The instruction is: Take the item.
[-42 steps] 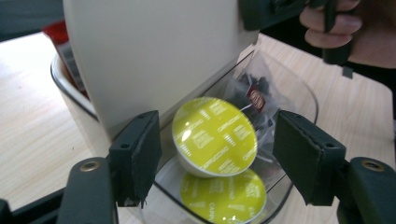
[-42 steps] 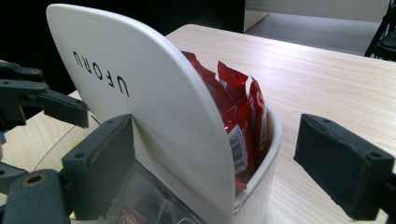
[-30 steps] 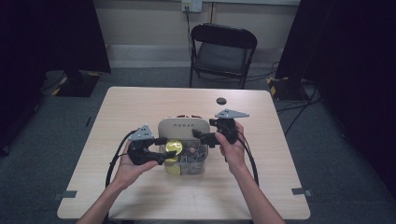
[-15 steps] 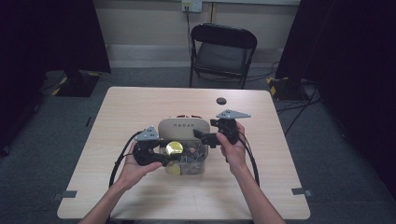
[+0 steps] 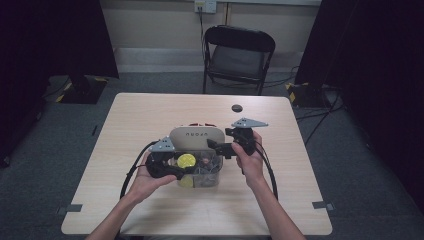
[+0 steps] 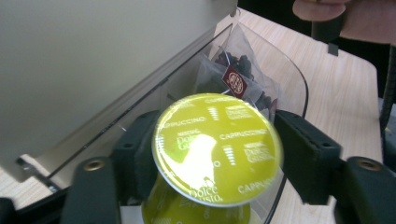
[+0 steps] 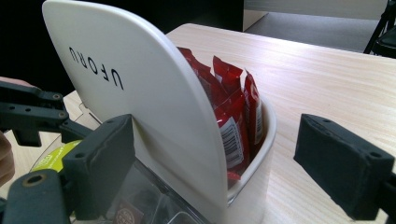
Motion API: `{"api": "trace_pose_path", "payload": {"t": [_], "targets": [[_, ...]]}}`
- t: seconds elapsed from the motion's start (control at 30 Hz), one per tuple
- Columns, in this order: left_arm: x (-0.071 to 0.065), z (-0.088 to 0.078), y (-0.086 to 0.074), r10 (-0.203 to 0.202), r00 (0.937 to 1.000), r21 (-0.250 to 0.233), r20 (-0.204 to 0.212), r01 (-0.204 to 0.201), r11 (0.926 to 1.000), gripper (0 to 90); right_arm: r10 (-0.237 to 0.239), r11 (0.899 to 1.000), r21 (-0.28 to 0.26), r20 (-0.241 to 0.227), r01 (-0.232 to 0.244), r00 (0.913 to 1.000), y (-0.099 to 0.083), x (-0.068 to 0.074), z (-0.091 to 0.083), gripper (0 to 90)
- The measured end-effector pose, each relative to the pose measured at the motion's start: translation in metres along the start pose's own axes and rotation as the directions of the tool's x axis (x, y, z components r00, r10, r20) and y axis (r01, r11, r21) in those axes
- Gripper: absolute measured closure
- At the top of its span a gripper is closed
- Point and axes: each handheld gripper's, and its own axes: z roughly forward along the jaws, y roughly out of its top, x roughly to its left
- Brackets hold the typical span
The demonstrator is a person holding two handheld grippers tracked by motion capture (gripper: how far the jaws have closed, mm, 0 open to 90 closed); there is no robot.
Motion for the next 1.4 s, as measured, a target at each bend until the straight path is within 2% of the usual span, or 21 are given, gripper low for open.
{"api": "trace_pose_path", "payload": {"t": [0.17, 0.27, 0.5, 0.57, 0.67, 0.9, 1.1, 1.4], "targets": [[0.0, 0.0, 0.0, 0.011, 0.9999, 0.001, -0.007, -0.011, 0.9999, 37.5, -0.001, 1.0, 0.0, 0.003, 0.001, 1.0, 0.0, 0.001, 0.0, 11.9], [0.0, -0.002, 0.001, 0.004, 0.9999, -0.001, -0.01, -0.004, 1.0, 37.7, 0.001, 1.0, -0.001, 0.002, -0.001, 1.0, 0.0, 0.0, 0.0, 11.9], [0.002, -0.006, 0.001, -0.022, 0.9996, -0.036, 0.02, 0.022, 0.9991, 37.7, 0.002, 1.0, -0.003, 0.0, -0.002, 1.0, -0.001, 0.0, 0.0, 11.9], [0.0, -0.01, 0.003, -0.028, 0.9992, -0.062, 0.03, 0.03, 0.9976, 37.7, 0.003, 1.0, -0.004, -0.001, -0.003, 1.0, -0.001, 0.0, 0.0, 11.9], [-0.005, -0.016, 0.006, -0.017, 0.9995, -0.075, 0.026, 0.019, 0.997, 37.7, 0.004, 1.0, -0.006, -0.003, -0.004, 1.0, -0.001, 0.0, 0.0, 11.8], [-0.001, -0.024, 0.004, -0.029, 0.9995, -0.084, 0.014, 0.03, 0.996, 37.8, 0.005, 1.0, -0.004, -0.007, -0.005, 1.0, -0.002, 0.001, 0.002, 11.8], [-0.003, -0.033, 0.004, -0.01, 0.9999, -0.091, 0.007, 0.01, 0.9958, 37.8, 0.001, 1.0, -0.005, -0.008, -0.001, 1.0, -0.001, 0.001, 0.002, 11.8], [0.003, -0.047, 0.002, -0.015, 0.9997, -0.101, -0.018, 0.013, 0.9948, 37.8, 0.004, 1.0, -0.004, -0.004, -0.004, 1.0, -0.002, 0.001, 0.002, 11.8]]}}
